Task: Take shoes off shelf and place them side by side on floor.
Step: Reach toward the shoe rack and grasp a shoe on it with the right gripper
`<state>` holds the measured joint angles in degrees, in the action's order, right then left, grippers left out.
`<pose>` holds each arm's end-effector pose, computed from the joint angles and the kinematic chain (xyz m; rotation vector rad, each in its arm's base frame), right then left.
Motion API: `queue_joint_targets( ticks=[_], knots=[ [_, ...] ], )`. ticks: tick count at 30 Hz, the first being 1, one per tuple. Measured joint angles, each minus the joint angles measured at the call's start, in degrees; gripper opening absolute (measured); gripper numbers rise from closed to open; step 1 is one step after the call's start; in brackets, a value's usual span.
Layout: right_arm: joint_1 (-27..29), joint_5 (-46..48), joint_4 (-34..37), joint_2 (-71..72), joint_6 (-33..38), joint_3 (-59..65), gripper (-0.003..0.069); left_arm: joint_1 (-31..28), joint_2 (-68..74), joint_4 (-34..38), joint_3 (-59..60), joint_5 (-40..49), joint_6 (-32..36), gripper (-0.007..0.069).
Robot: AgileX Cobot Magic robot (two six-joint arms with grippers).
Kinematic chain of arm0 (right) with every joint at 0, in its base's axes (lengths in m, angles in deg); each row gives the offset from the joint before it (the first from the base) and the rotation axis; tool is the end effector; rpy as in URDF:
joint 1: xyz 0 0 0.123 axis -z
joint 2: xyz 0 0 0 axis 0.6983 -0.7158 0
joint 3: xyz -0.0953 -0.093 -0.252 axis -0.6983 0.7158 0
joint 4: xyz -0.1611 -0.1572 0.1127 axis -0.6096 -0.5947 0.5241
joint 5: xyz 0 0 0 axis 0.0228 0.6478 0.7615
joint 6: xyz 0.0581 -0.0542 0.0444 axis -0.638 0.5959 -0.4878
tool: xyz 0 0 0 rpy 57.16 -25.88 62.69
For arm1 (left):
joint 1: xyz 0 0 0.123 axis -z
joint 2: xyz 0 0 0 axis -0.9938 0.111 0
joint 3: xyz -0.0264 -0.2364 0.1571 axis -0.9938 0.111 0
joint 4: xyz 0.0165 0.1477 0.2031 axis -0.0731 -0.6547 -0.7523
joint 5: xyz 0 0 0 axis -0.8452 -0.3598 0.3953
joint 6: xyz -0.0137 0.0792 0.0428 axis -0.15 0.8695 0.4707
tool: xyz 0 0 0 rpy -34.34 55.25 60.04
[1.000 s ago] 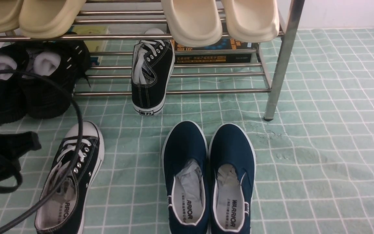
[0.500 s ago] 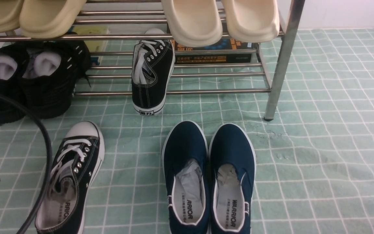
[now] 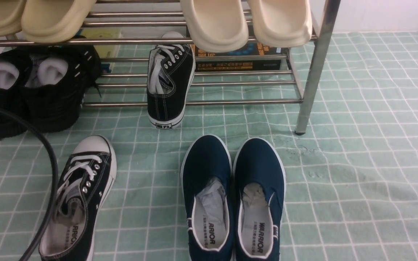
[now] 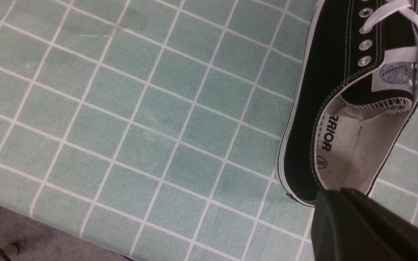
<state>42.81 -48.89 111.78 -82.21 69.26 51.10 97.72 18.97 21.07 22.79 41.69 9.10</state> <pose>0.0526 0.0337 0.3004 0.2086 1.6923 0.7753 0.1209 -0.0070 0.3266 -0.4910 2.4866 0.0076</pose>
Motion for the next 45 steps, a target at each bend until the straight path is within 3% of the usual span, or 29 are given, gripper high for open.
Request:
queue_joint_targets(
  ticks=[8,11,13,15,17,18,19,22,23,24,28,32,34,38,45],
  knots=[
    [0.0,28.4,-14.2,-39.7,2.7,-26.5,0.0005,0.0,0.0,0.2,0.0,0.2,0.0,0.0015],
    [-0.8,35.6,-13.2,-50.1,3.8,-33.1,0.0006,0.0,0.0,0.6,0.0,0.3,0.0,0.0016],
    [-5.2,39.9,-9.3,-60.2,6.4,-39.5,0.0006,0.0,0.0,1.2,0.0,0.3,0.0,0.0016],
    [-8.0,40.5,-8.0,-63.1,6.5,-41.8,0.0006,0.0,0.0,1.4,0.0,0.3,0.0,0.0016],
    [-14.9,41.1,-8.3,-69.8,4.9,-48.7,0.0006,0.0,0.0,1.8,0.0,0.3,0.0,0.0017],
    [-14.9,41.2,-8.3,-70.3,4.6,-49.3,0.0007,0.0,0.0,1.8,0.0,0.3,0.0,0.0018],
    [-20.0,41.4,-10.9,-74.8,1.2,-54.6,0.0009,0.0,0.0,2.3,0.0,0.3,0.2,0.0017],
    [-28.2,41.9,-18.8,-82.9,-6.9,-66.2,0.0015,0.0,0.0,2.5,0.0,0.4,1.3,0.0017],
    [-28.7,42.0,-19.4,-82.9,-6.9,-67.0,0.0016,0.0,0.0,2.5,0.0,0.4,1.4,0.0017],
    [-32.6,42.2,-24.7,-88.1,-13.0,-74.8,0.0027,0.0,0.0,2.7,0.0,0.8,2.3,0.0017],
    [-40.2,42.8,-38.2,-100.1,-24.5,-93.8,0.009,0.0,0.0,3.0,0.0,2.1,3.0,0.0017],
    [-43.9,43.0,-43.6,-108.0,-27.3,-107.0,0.0152,0.0,0.0,3.1,0.0,2.7,3.1,0.0017],
    [-45.5,43.1,-44.1,-115.3,-27.9,-119.2,0.0235,0.0,0.0,3.1,0.0,2.8,4.0,0.0017],
    [-45.5,43.2,-44.6,-123.4,-28.2,-130.8,0.0326,0.0,0.0,3.1,0.0,2.8,5.4,0.0019],
    [-44.5,42.8,-50.2,-131.8,-28.1,-136.5,0.0384,0.0,0.0,3.1,0.0,2.8,6.0,0.0019]
  ],
)
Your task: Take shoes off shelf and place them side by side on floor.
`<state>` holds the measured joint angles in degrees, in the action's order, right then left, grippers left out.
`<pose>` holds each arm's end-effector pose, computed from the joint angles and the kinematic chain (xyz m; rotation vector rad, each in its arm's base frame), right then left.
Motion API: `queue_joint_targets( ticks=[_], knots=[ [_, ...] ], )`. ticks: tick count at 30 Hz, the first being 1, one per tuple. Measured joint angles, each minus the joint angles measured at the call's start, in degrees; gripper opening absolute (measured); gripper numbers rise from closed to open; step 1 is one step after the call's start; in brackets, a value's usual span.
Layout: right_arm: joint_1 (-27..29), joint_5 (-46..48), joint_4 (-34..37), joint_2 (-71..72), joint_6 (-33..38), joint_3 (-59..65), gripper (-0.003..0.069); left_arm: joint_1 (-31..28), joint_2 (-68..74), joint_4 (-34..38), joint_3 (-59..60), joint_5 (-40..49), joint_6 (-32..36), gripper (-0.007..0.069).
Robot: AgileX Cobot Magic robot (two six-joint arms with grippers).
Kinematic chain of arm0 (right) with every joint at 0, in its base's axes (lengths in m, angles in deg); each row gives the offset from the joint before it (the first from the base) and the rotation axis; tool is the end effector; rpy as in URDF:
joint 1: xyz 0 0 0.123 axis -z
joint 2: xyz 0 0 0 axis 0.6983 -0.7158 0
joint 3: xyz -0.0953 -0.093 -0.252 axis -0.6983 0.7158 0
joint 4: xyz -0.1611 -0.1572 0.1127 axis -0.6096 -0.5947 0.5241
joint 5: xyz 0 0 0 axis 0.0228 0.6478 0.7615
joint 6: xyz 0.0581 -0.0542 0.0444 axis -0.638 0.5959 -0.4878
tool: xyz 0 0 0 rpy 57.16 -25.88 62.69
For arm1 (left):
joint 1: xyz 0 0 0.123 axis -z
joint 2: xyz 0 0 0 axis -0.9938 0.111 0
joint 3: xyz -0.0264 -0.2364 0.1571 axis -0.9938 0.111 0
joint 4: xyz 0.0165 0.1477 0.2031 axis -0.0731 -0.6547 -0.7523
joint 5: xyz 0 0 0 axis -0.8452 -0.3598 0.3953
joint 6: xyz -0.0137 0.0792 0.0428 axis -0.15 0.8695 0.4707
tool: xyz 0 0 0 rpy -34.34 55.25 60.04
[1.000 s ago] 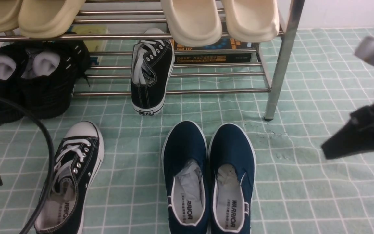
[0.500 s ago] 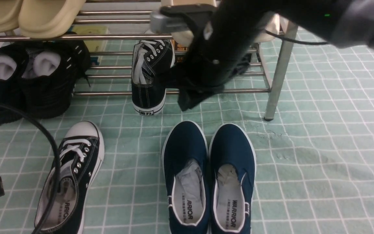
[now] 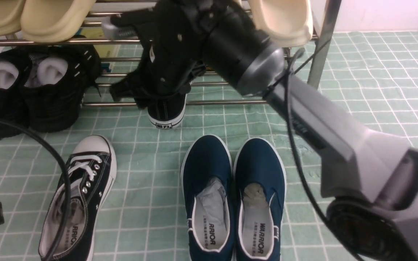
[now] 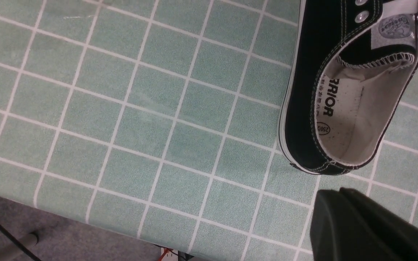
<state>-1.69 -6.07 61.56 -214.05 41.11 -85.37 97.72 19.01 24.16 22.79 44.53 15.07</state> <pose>0.3750 0.3841 0.2914 -0.6055 2.4464 0.4318 0.1164 -0.0100 0.3232 -0.3888 2.5727 0.0102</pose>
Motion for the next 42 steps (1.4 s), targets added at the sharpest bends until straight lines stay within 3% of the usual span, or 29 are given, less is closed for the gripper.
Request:
queue_joint_targets(
  ticks=[8,12,16,18,29,32,37,42],
  knots=[
    [0.1,-5.3,-5.2,-2.9,-0.2,-0.4,0.0383,0.0,0.0,0.0,0.0,0.0,0.7,0.0019],
    [0.2,-6.5,-6.0,-4.3,-0.2,-0.4,0.0335,0.0,0.0,0.0,0.0,0.0,1.0,0.0019],
    [0.2,-5.6,-5.3,-4.4,0.2,-0.4,0.0117,0.0,0.0,0.0,0.0,0.1,1.1,0.0019],
    [0.2,-5.1,-5.2,-4.2,0.7,-0.4,0.009,0.0,0.0,0.0,0.0,0.1,1.1,0.0019],
    [0.2,1.4,1.2,3.6,4.3,-0.4,0.0093,0.0,0.0,-0.3,0.0,0.2,1.1,0.0027],
    [0.3,1.4,7.1,8.2,4.8,0.5,0.0093,0.0,0.0,-0.3,0.0,0.2,1.1,0.003],
    [0.0,1.4,15.8,14.5,5.9,8.9,0.0093,0.0,0.0,-0.6,0.0,0.2,1.1,0.003],
    [-1.7,1.3,14.7,19.4,8.1,19.8,0.0092,0.0,0.0,-0.6,0.0,0.2,1.1,0.0033]
  ],
)
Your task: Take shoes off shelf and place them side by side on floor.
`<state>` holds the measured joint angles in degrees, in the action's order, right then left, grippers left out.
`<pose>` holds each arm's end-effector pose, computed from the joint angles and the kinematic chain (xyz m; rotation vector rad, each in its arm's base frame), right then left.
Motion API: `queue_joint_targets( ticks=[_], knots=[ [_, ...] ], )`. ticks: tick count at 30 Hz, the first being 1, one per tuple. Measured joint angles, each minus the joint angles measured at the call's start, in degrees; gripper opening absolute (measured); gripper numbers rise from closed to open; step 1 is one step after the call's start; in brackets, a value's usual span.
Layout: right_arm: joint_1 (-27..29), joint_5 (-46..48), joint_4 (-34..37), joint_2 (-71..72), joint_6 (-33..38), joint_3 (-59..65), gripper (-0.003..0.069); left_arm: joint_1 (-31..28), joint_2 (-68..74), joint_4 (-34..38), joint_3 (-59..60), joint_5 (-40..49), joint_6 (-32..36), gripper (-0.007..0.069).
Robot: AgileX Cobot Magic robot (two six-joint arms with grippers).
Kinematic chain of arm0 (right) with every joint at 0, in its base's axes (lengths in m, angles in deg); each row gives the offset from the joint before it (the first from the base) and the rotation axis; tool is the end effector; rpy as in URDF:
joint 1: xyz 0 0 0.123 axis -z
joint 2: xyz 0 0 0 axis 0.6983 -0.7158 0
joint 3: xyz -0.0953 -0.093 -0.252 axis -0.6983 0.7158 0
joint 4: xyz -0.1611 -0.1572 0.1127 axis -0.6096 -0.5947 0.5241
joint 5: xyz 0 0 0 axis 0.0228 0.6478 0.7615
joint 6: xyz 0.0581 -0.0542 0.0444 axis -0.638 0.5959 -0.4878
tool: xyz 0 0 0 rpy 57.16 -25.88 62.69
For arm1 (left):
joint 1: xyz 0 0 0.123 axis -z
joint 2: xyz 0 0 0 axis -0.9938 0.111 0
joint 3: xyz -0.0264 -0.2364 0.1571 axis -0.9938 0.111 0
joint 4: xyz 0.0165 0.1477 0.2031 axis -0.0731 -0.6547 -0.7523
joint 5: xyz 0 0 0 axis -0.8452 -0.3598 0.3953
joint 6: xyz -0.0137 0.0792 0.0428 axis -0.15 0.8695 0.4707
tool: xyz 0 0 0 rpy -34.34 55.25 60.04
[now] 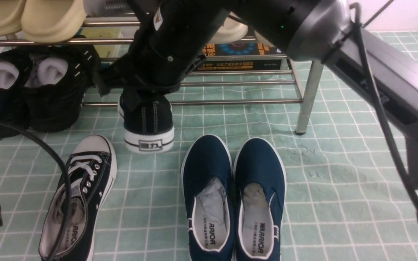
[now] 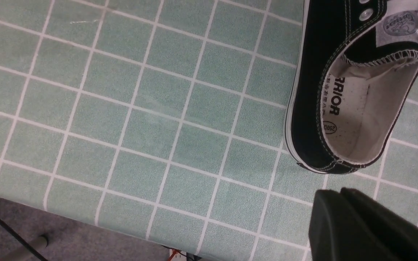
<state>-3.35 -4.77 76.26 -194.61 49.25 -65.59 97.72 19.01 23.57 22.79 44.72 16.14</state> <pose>0.3062 0.3644 0.3664 -0.8445 2.4641 0.6905 0.1163 -0.0090 0.3233 -0.3634 2.5755 0.0314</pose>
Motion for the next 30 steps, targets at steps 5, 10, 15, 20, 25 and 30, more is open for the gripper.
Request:
queue_joint_targets(
  ticks=[5,10,15,20,25,30],
  knots=[
    [-5.0,-0.1,-8.1,6.3,0.2,12.0,0.0092,0.0,0.0,0.0,0.0,0.0,0.0,0.0033],
    [-10.3,0.1,-15.0,7.2,-2.7,15.6,0.0092,0.0,0.0,0.0,0.1,0.0,0.0,0.0036],
    [-12.6,0.1,-18.3,7.0,-5.8,15.7,0.0092,0.0,0.0,0.0,0.1,0.0,0.0,0.0036],
    [-12.8,-1.4,-19.7,7.0,-7.0,15.7,0.0091,0.0,0.0,0.0,0.1,0.0,0.0,0.0037],
    [-12.8,-6.6,-22.6,7.0,-8.4,15.8,0.009,0.0,0.0,0.0,0.1,0.0,-1.0,0.0038],
    [-12.8,-9.5,-24.3,7.0,-8.5,15.8,0.009,0.0,0.0,-0.1,0.1,0.0,-3.5,0.0039]
  ],
)
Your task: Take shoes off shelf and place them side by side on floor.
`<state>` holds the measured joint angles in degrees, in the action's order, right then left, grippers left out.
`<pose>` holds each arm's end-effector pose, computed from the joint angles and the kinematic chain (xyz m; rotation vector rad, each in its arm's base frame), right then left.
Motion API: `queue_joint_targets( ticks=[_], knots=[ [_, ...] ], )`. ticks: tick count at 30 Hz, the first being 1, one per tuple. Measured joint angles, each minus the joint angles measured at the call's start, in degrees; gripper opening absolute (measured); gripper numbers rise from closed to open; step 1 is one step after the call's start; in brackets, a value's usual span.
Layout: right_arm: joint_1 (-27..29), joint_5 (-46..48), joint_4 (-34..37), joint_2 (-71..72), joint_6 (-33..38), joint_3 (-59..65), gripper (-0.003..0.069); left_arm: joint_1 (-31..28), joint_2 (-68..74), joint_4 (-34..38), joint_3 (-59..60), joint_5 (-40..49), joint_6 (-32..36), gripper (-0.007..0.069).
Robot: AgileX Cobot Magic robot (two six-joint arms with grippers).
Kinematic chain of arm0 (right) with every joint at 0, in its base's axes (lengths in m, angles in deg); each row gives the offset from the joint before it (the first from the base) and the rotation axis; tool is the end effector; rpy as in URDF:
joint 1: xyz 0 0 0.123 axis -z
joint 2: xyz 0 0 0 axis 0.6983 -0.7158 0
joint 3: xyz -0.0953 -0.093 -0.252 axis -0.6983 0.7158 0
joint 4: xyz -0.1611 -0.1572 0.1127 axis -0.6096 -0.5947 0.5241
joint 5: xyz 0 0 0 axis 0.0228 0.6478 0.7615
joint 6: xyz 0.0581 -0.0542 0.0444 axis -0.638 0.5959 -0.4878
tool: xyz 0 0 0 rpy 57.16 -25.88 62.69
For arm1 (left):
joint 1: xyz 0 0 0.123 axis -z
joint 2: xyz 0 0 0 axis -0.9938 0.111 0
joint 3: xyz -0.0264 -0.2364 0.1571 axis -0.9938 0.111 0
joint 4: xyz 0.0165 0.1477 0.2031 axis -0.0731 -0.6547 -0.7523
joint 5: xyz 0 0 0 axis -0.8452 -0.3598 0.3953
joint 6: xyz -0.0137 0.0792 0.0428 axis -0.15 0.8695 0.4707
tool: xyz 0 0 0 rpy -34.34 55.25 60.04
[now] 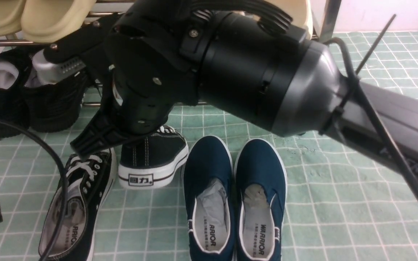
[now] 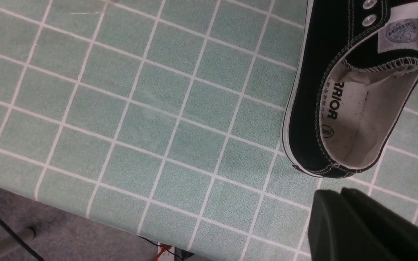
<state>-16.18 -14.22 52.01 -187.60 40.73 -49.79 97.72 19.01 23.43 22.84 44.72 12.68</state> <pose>0.2421 0.3949 0.3522 -0.9254 2.3106 0.3385 0.1163 -0.0088 0.3231 -0.4404 2.5630 0.0131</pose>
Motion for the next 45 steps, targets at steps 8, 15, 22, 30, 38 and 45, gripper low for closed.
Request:
queue_joint_targets(
  ticks=[8,15,22,30,38,45],
  knots=[
    [0.0,-5.5,-0.6,0.0,-1.4,0.0,0.009,0.0,-0.2,-3.3,0.0,0.0,-1.2,0.004],
    [0.0,-4.5,-0.9,-3.2,-2.8,0.0,0.009,0.0,-0.2,-5.2,0.0,0.2,-3.4,0.0042],
    [-0.8,-0.1,6.3,-8.8,-4.4,0.0,0.0088,0.0,-0.2,-5.9,0.0,0.3,-3.5,0.005],
    [-0.2,6.0,11.9,-9.8,-9.2,0.0,0.0101,0.0,-0.6,-6.0,0.0,1.4,-3.5,0.0054],
    [-0.2,8.1,22.2,-9.8,-8.9,-2.7,0.0343,0.0,-0.6,-6.0,0.0,1.4,-3.5,0.0058],
    [-0.2,8.5,32.7,-8.2,-1.1,-10.2,0.0468,0.0,-0.6,-6.1,0.0,1.8,-3.5,0.0064]
  ],
)
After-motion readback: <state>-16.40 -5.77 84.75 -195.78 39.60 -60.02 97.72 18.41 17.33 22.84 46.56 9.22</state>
